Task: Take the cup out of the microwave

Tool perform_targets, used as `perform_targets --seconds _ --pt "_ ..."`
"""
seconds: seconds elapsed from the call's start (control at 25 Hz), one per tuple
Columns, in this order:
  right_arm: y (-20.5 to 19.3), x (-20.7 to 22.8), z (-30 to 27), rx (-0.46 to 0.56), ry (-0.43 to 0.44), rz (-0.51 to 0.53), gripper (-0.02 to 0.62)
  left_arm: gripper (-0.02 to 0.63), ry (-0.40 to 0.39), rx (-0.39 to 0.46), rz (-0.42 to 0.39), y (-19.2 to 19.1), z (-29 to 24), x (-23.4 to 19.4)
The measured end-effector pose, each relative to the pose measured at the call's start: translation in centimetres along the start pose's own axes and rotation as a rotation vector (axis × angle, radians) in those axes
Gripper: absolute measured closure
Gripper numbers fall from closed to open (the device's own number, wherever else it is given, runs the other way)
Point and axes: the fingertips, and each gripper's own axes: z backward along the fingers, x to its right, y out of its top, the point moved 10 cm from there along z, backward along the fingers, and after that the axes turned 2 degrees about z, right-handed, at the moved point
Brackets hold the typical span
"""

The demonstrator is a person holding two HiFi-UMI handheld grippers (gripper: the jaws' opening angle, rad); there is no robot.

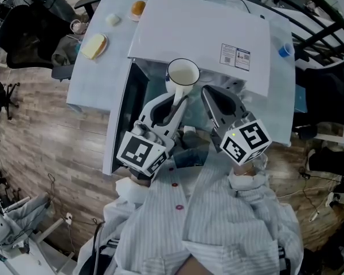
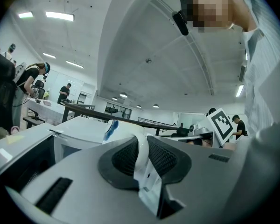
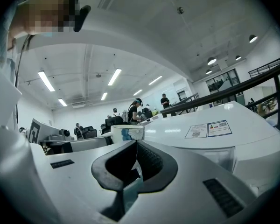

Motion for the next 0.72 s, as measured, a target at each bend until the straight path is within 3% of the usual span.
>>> perform_targets --seconds 0.72 --pt "-1.1 -0.8 -0.2 -0.025 0.012 -0.019 0.56 0.537 0.009 -0.014 0.008 -0.6 0.9 -0.2"
